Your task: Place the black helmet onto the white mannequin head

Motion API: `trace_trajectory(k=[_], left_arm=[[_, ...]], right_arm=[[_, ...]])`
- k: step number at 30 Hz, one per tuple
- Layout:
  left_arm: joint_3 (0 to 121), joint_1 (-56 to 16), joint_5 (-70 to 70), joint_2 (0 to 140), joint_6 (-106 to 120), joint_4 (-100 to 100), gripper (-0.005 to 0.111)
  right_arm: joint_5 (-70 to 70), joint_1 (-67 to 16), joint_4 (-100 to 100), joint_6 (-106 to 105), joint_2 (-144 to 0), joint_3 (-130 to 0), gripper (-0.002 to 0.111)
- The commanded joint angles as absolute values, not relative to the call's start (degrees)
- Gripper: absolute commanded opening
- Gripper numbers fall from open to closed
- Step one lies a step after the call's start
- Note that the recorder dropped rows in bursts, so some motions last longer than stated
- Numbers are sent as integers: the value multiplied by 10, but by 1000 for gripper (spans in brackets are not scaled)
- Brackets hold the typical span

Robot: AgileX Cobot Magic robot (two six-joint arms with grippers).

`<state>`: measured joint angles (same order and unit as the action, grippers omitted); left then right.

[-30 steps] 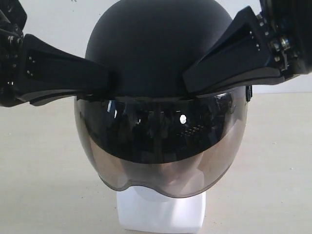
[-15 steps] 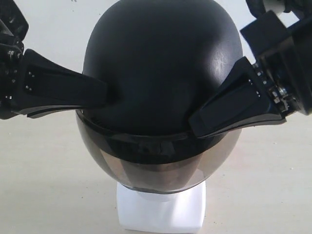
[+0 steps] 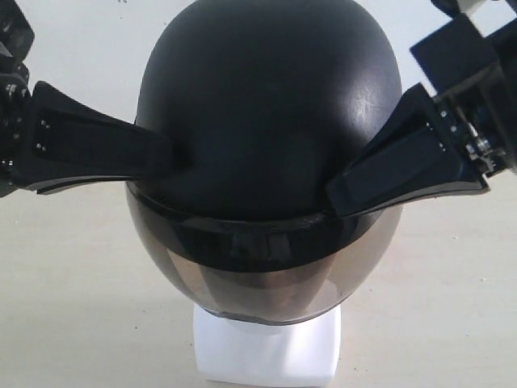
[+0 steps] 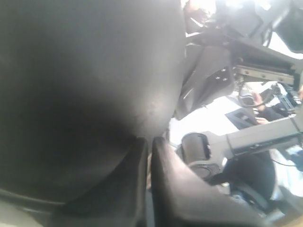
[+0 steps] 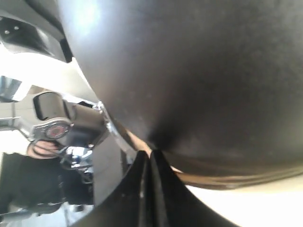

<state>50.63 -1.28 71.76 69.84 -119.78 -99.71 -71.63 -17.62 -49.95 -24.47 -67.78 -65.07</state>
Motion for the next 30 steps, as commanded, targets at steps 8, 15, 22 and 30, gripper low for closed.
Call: trace_trajectory(k=[8, 15, 22, 30], left_arm=[[540, -13, 700, 647, -1203, -999, 4], [550, 2, 700, 644, -1203, -999, 4], [550, 85, 700, 647, -1203, -999, 4], [550, 101, 700, 714, -1203, -999, 4]], right_arm=[[-626, -171, -386, -167, -634, -709, 0], [-623, -171, -258, -87, -618, -717, 0], [-589, -171, -210, -59, -622, -717, 0], [-568, -171, -267, -72, -641, -671, 0]])
